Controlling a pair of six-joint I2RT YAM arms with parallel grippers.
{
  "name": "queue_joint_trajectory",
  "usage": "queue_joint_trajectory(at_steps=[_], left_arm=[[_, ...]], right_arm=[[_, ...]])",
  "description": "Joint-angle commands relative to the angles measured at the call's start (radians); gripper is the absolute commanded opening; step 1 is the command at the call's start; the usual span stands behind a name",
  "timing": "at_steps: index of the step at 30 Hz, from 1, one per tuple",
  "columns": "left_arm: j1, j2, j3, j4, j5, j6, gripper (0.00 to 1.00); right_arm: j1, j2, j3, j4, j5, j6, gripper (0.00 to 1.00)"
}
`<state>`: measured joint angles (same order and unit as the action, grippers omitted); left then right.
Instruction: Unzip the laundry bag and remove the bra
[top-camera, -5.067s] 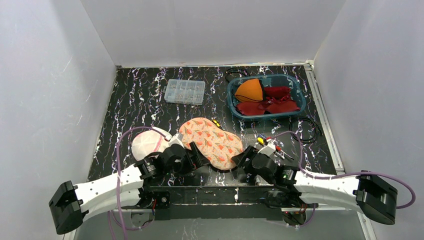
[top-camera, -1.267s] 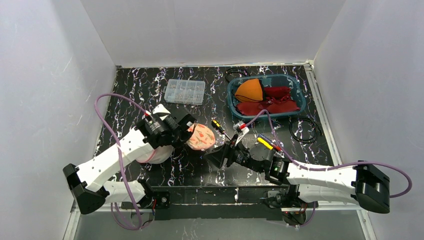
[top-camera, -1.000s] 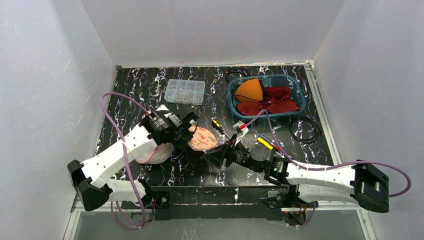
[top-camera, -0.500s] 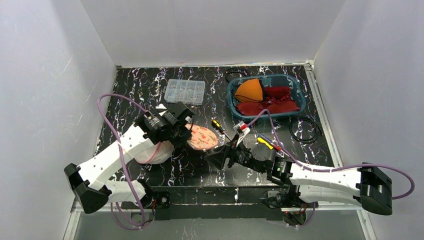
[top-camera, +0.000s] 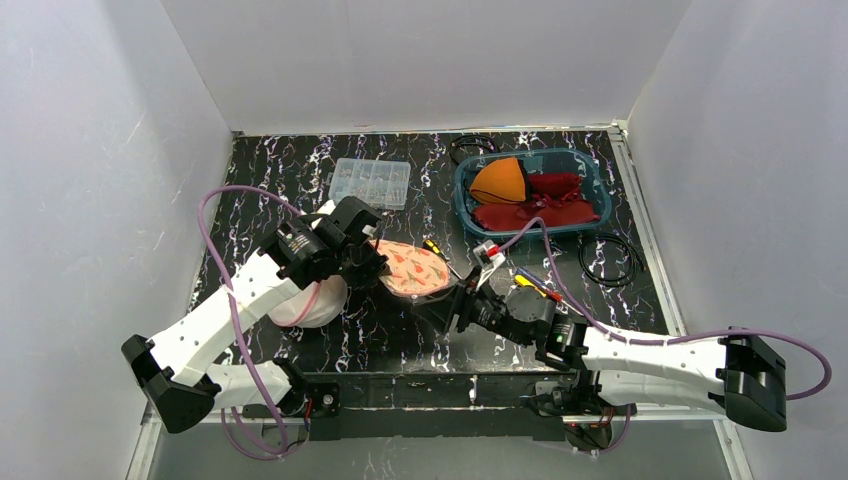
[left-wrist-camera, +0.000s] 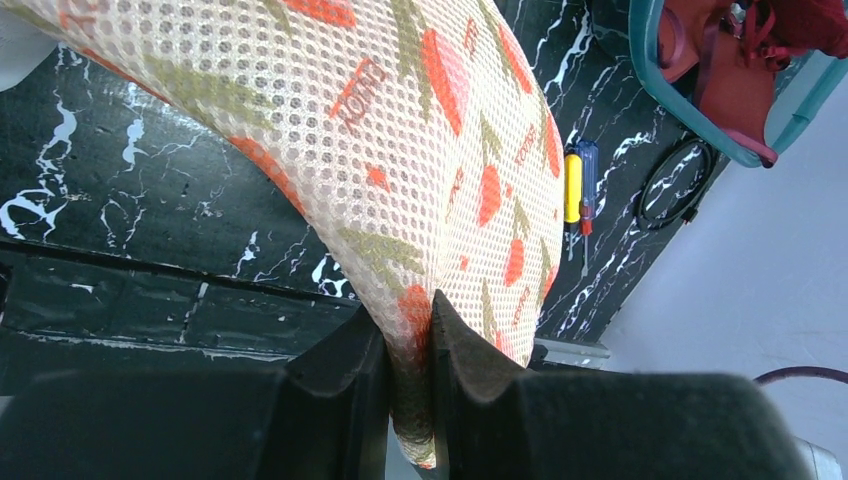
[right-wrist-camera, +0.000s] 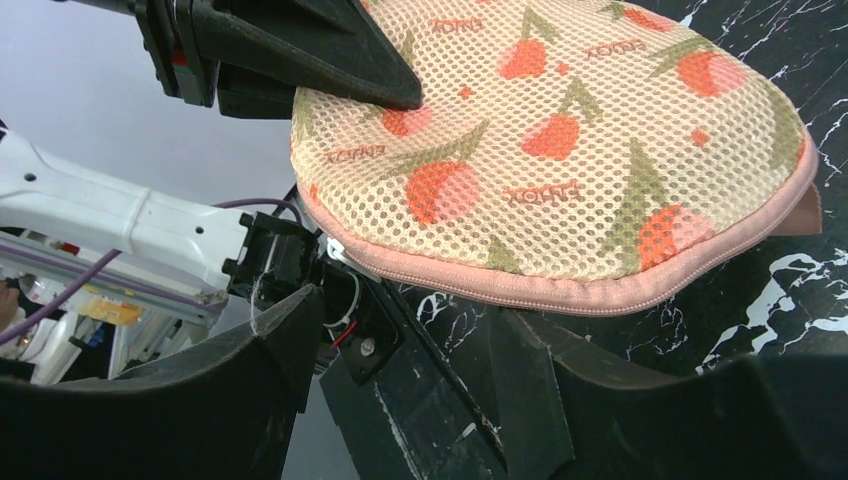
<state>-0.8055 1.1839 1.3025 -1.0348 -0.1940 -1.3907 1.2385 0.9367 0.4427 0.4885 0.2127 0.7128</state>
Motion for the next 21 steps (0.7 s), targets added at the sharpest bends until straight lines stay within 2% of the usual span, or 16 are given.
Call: queue_joint_trajectory(at_steps=[1, 11, 17, 21], left_arm=[[0.01, -0.028, 0.0, 0.017, 0.023, 0.032, 0.0], [0.016, -0.039, -0.011, 0.016, 0.029, 0.019, 0.0], [0.028, -0.044, -0.011, -0.004, 0.01, -0.013, 0.0], [0.027, -0.043, -0.012, -0.017, 0.005, -0.033, 0.0]], right_arm=[[0.004, -0.023, 0.031, 0.057, 0.043, 0.022, 0.68], [0.006, 0.003, 0.031, 0.121, 0.023, 0.06, 0.65], [0.005, -0.013, 0.028, 0.137, 0.009, 0.085, 0.67], [0.005, 0.001, 0.051, 0.109, 0.017, 0.1, 0.63]])
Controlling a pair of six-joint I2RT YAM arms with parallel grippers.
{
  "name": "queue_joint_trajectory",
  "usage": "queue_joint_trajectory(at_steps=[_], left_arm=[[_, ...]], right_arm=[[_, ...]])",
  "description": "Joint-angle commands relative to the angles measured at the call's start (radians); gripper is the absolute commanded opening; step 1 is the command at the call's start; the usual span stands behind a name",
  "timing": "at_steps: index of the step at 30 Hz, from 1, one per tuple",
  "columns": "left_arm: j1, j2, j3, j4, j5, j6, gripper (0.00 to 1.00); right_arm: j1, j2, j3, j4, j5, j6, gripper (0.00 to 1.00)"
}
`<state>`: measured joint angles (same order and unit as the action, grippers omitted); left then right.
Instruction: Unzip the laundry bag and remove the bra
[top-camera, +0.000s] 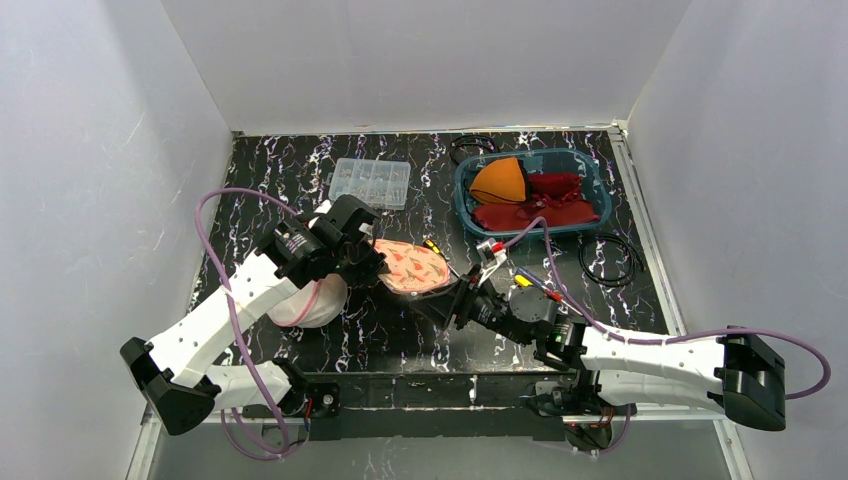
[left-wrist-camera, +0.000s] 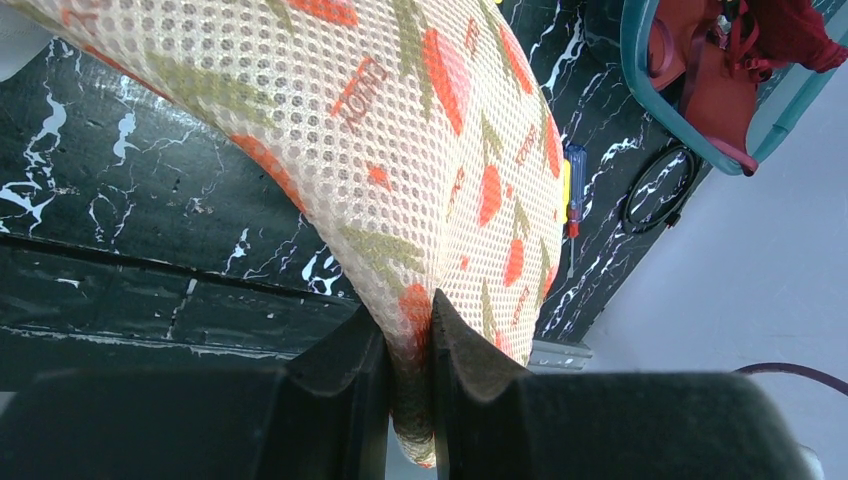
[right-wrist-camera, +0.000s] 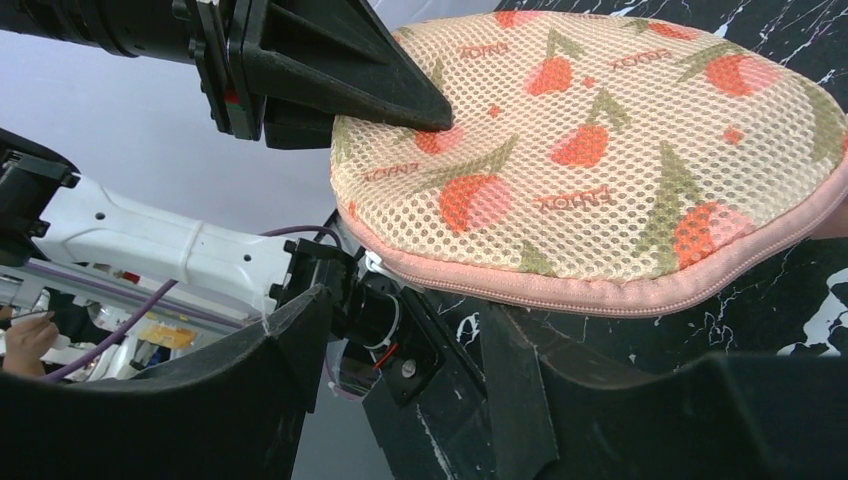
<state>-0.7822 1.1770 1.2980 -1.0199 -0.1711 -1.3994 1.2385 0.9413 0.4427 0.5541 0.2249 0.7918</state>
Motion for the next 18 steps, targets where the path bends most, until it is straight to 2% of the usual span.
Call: queue_joint_trajectory(at_steps=[1, 10, 18], left_arm=[[0.005, -0.036, -0.008, -0.032, -0.017, -0.026, 0.0], [0.006, -0.048, -0.009, -0.05, -0.034, -0.038, 0.0], [0.006, -0.037, -0.008, -0.063, -0.039, -0.05, 0.0]], right_arm=[[0.005, 0.003, 0.055, 0.041, 0.004, 0.022, 0.62], [0.005, 0.021, 0.062, 0.065, -0.004, 0.035, 0.51], [0.006, 0.041, 0.077, 0.079, -0.007, 0.045, 0.53]])
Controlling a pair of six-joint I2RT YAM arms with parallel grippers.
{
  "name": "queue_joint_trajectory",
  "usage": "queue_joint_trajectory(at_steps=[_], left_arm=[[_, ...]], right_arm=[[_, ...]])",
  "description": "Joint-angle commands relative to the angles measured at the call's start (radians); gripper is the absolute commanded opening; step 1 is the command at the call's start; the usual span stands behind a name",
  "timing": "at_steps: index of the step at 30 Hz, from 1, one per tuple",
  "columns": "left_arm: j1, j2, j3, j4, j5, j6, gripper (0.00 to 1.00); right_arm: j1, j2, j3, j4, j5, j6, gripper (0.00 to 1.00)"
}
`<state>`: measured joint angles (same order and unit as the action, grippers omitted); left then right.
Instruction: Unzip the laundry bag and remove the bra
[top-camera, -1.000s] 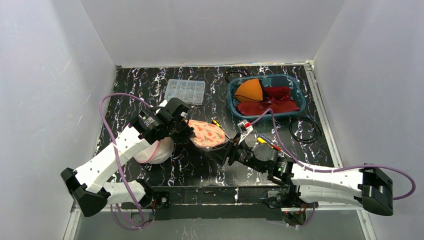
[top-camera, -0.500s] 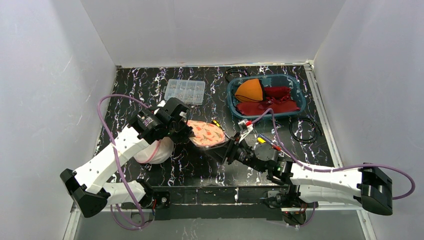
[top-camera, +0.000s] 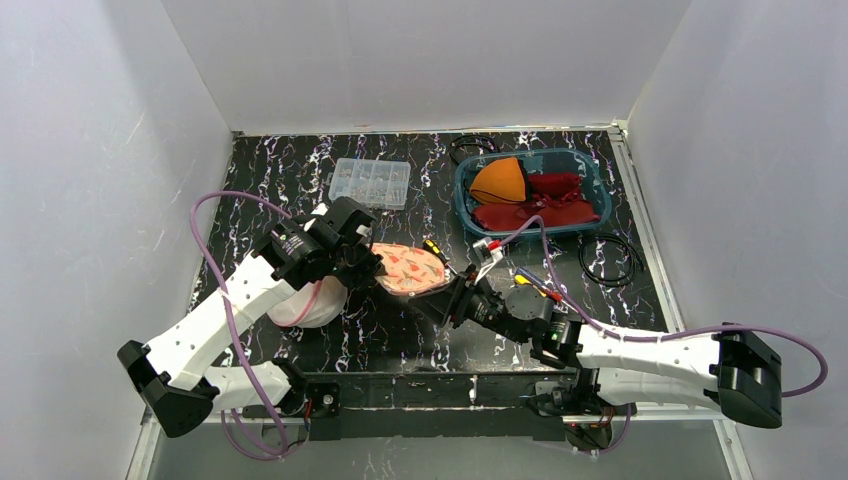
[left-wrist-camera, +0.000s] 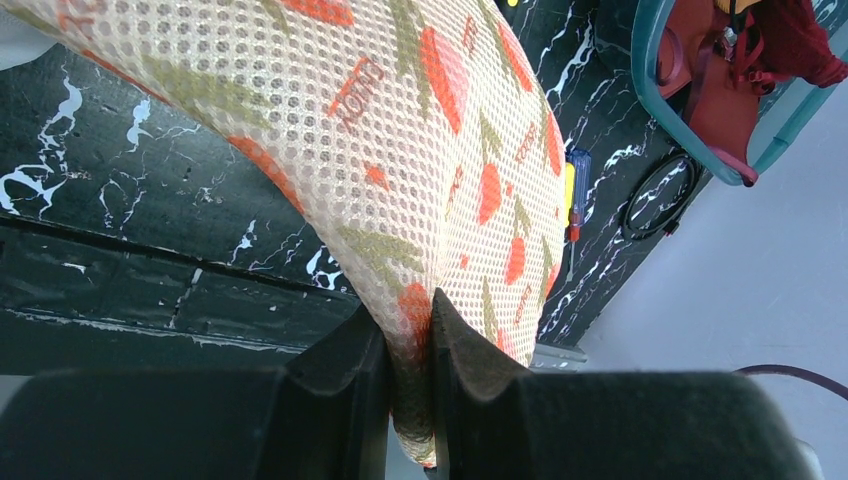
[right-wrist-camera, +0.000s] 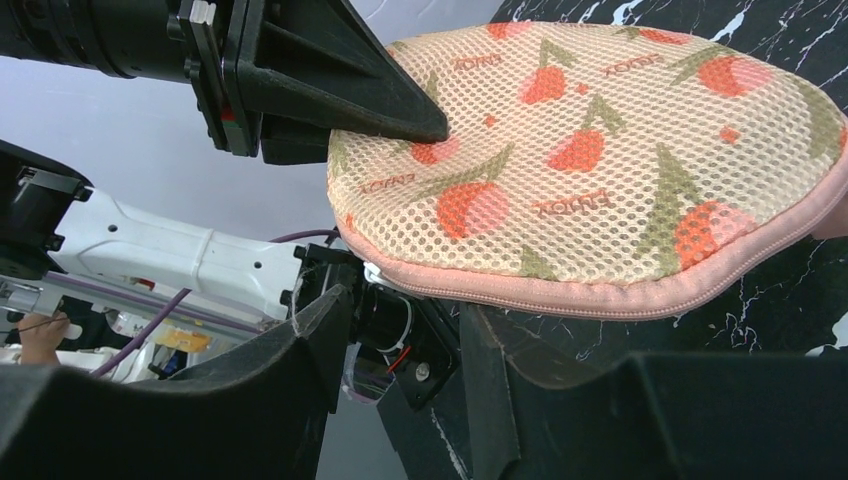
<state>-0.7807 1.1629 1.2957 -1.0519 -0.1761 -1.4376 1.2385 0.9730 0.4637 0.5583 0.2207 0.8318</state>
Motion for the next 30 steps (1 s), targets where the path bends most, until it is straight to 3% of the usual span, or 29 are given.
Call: queue_joint_trajectory(at_steps=[1, 17, 23, 30], left_arm=[[0.004, -0.021, -0.003, -0.04, -0.038, -0.018, 0.0], [0.003, -0.012, 0.037, -0.114, -0.091, -0.143, 0.0], [0.004, 0.011, 0.072, -0.114, -0.071, -0.146, 0.0], [0.004, 0.015, 0.086, -0.108, -0.048, -0.137, 0.0]], right_arm=[[0.006, 0.011, 0.057, 0.076, -0.005, 0.007, 0.55], [0.005, -0.011, 0.057, 0.054, 0.032, -0.011, 0.67], [0.004, 0.013, 0.077, 0.056, 0.007, -0.016, 0.59], [0.005, 0.021, 0.099, 0.042, 0.003, -0.038, 0.56]])
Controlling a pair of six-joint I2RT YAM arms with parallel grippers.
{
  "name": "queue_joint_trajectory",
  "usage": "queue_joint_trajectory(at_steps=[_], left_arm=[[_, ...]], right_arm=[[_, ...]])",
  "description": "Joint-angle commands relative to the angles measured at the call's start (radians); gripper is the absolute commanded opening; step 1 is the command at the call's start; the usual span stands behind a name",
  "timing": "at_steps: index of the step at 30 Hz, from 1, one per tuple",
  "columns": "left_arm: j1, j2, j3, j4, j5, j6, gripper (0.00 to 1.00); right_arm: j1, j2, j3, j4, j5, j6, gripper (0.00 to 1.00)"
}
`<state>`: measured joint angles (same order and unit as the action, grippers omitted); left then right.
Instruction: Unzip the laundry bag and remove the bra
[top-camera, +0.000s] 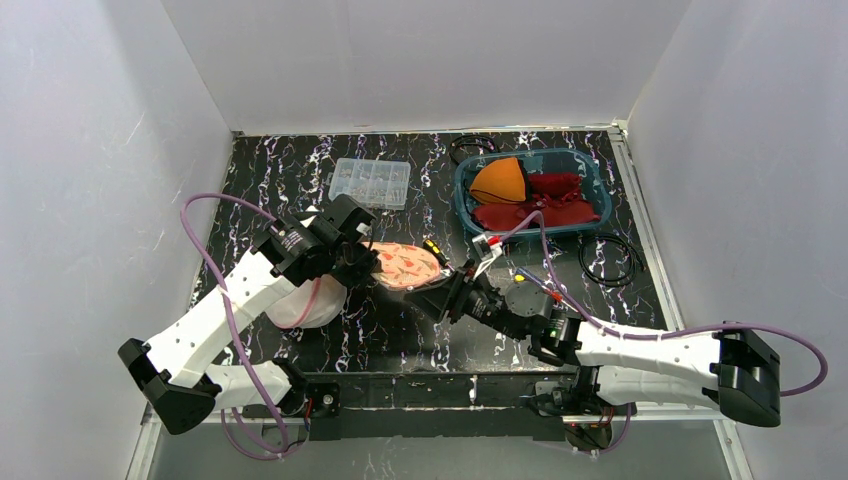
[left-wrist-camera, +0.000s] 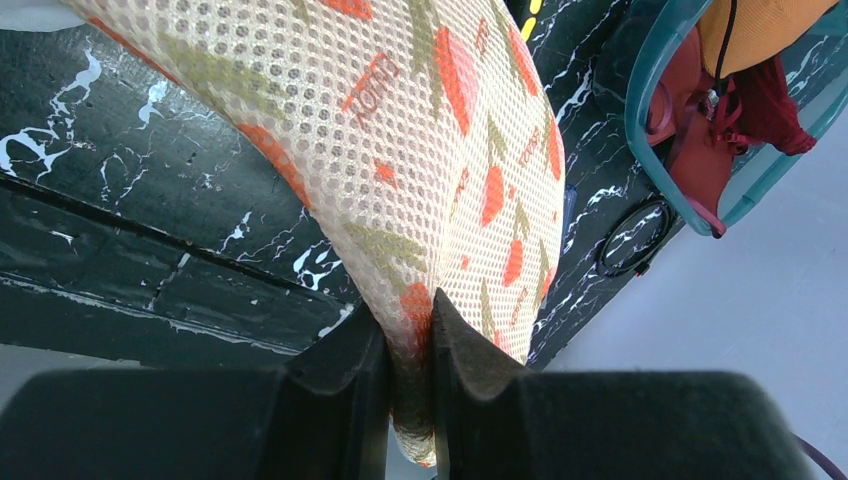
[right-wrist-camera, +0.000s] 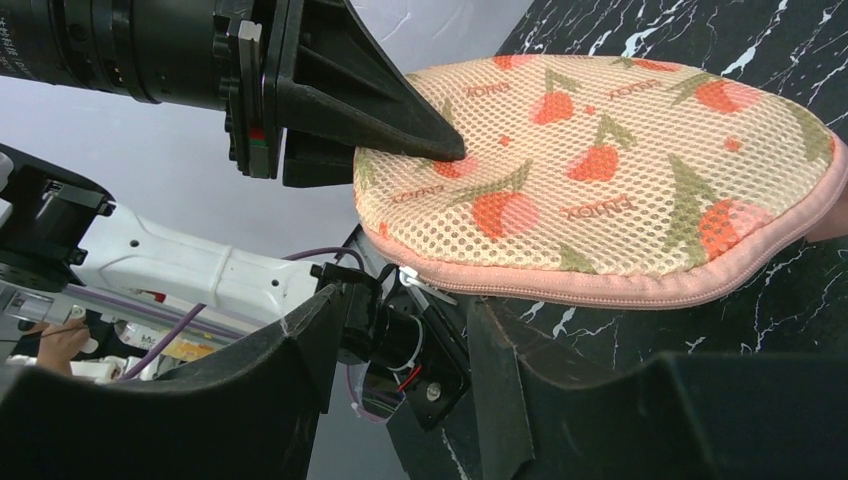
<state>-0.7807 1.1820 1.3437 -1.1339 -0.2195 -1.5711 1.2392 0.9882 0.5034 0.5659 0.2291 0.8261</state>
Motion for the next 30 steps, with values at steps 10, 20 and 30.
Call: queue_joint_trajectory(at_steps=[10, 20, 30], left_arm=[[0.004, -0.008, 0.031, -0.007, 0.027, 0.003, 0.0], [0.004, -0.017, 0.03, -0.003, 0.035, 0.008, 0.0], [0.004, -0.017, 0.026, 0.0, 0.035, 0.009, 0.0]], right_arm=[[0.005, 0.017, 0.068, 0.013, 0.021, -0.048, 0.56], [0.004, 0.003, 0.049, 0.041, 0.028, -0.053, 0.5], [0.004, -0.016, 0.038, 0.033, 0.036, -0.053, 0.32]])
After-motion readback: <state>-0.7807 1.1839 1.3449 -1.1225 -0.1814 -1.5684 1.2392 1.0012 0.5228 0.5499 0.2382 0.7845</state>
